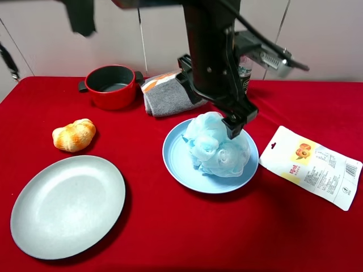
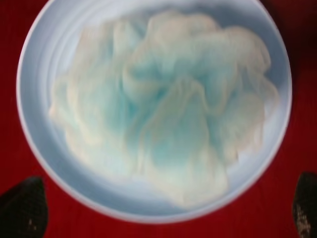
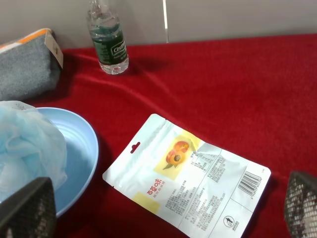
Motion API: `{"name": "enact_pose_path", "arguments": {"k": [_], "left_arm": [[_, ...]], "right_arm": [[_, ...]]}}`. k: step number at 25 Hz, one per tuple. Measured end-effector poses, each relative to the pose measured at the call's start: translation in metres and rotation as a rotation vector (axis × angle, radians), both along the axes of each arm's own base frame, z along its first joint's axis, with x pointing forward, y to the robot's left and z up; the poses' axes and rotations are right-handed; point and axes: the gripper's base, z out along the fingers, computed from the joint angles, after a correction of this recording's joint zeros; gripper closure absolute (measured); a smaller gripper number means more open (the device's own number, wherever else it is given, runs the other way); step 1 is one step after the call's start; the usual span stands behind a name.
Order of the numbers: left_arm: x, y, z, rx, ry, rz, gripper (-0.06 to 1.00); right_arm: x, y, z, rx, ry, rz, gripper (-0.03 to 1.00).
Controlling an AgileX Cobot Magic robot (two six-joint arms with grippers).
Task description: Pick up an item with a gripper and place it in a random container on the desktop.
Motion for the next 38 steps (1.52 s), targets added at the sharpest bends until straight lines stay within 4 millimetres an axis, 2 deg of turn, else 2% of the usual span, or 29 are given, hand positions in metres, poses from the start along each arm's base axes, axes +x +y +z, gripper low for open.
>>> {"name": "enact_pose_path", "arguments": {"k": [4, 14, 21, 29, 38], "left_arm": [[-0.009, 0.011, 0.025, 0.002, 0.004, 0.008, -0.05], [-0.037, 0.04, 0.099, -0.17, -0.06, 0.006, -0.05], [-0.067, 0.075, 0.12, -0.207, -0.046, 0.003, -0.05], [-0.115, 0.136, 0.135, -0.242, -0.056, 0.004, -0.05], [-0.18, 0.221, 0.149, -0.356, -0.144, 0.001, -0.05]], "right_arm": [[0.0, 0.0, 0.0, 0.0, 0.0, 0.0, 0.28], [0.0, 0.0, 0.0, 0.001, 0.0, 0.001, 0.28], [0.0, 0.0, 0.0, 0.001, 0.0, 0.001, 0.28], [0.0, 0.0, 0.0, 0.001, 0.0, 0.001, 0.28], [0.0, 0.0, 0.0, 0.001, 0.0, 0.001, 0.28]]}}
